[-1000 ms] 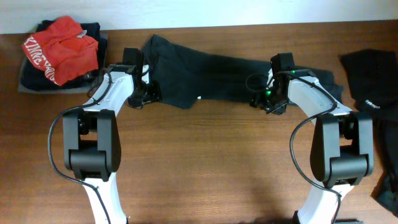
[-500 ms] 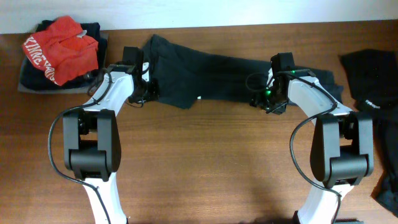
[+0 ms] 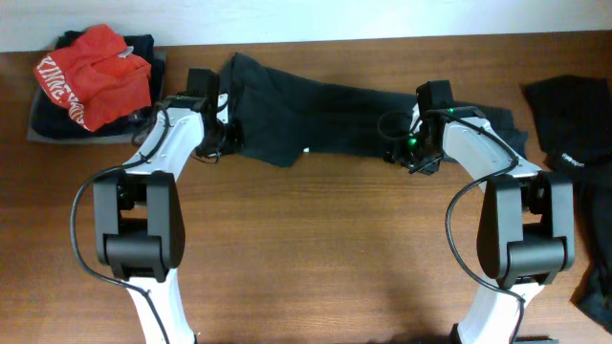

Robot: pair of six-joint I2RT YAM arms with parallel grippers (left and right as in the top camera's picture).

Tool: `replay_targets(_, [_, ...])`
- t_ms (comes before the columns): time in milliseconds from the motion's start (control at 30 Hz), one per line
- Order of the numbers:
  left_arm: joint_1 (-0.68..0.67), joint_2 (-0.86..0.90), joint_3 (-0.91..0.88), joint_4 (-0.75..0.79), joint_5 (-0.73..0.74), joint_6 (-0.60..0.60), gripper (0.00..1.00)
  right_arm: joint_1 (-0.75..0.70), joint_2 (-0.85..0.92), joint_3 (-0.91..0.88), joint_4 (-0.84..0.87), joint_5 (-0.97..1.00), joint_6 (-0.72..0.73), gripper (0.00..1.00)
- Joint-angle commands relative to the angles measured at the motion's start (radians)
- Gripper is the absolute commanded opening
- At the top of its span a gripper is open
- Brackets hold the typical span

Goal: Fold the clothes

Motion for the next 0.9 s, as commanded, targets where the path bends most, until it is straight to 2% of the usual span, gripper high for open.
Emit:
replay_targets(0, [0.006, -0.045, 0.023, -0.002, -0.005, 0.005, 0.15, 0.008, 0.002, -0.009, 0.0, 0.016, 0.011, 0.61])
replay_targets(133, [0.006, -0.045, 0.023, -0.002, -0.029, 0.005, 0.16, 0.008, 0.001, -0.009, 0.0, 0.016, 0.011, 0.61])
replay_targets(167, [0.006, -0.045, 0.023, -0.002, -0.045, 0.005, 0.24, 0.008, 0.001, -0.009, 0.0, 0.016, 0.011, 0.6])
replay_targets(233, [0.006, -0.045, 0.023, -0.002, -0.062, 0.005, 0.26, 0.008, 0.001, -0.009, 0.0, 0.016, 0.011, 0.61])
replay_targets(333, [0.006, -0.045, 0.023, -0.002, -0.061, 0.005, 0.36, 0.008, 0.002, -0.009, 0.0, 0.016, 0.011, 0.61])
replay_targets(433, [0.006, -0.045, 0.023, -0.002, -0.061, 0.005, 0.37, 0.008, 0.001, -0.009, 0.0, 0.016, 0.011, 0.61])
replay_targets(633, [0.005, -0.045, 0.023, -0.007, -0.056, 0.004, 0.36, 0.008, 0.002, -0.009, 0.0, 0.016, 0.011, 0.6])
replay_targets(800, [0.005, -0.045, 0.023, -0.024, -0.057, 0.0, 0.18, 0.008, 0.001, -0.009, 0.0, 0.016, 0.011, 0.61])
replay_targets(867, [0.005, -0.045, 0.023, -0.029, -0.056, -0.004, 0.18, 0.008, 0.002, -0.009, 0.0, 0.016, 0.011, 0.61])
